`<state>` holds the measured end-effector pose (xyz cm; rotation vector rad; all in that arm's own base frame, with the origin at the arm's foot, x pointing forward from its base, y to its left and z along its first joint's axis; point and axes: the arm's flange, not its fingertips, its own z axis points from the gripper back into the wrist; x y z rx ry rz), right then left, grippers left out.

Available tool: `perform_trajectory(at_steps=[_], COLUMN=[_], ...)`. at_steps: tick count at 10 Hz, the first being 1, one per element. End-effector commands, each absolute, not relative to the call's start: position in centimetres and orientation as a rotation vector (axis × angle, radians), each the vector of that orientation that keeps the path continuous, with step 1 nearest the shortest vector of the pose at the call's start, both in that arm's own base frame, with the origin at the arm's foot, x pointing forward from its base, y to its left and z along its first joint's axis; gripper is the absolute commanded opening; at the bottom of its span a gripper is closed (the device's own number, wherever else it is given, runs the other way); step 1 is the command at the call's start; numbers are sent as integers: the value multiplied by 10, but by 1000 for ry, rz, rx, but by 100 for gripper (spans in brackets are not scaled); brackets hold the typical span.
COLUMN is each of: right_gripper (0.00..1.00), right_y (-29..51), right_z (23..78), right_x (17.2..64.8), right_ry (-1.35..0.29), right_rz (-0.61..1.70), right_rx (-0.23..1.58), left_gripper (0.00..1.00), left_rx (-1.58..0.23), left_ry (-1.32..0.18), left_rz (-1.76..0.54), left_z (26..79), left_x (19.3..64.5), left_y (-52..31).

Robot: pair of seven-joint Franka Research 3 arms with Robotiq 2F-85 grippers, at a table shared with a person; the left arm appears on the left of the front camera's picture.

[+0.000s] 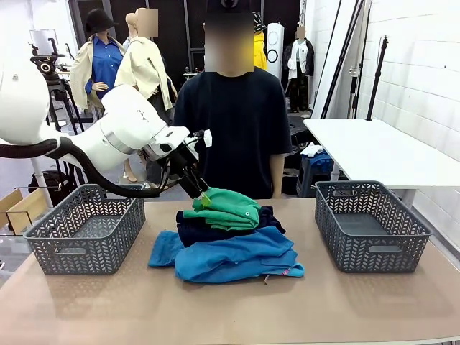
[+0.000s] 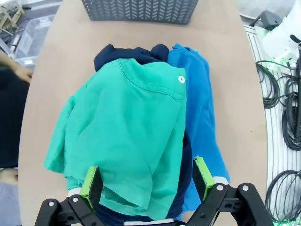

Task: Sort the tops and bottoms.
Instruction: Lift clothes from the center of the table with your left hand.

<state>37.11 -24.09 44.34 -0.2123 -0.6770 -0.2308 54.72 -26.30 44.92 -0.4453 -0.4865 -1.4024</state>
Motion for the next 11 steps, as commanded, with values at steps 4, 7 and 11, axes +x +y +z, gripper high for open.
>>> perform_trajectory(at_steps=[4,7,11], right_gripper=[100,100,100], right_y=[-242,-242,-242], right_z=[443,443,443], right_x=[370,370,370], right_ry=[-670,-670,-670], right_rz=[-228,-228,-228], right_rx=[-209,-209,-209], left_gripper=[100,76,0], left_rx=[-463,-459,-466], left_ry=[-435,-416,-419], left_rz=[-1496,-1497,-1492], left_z=[420,408,408], left_x=[552,553,552], left_y=[-275,-279,-278])
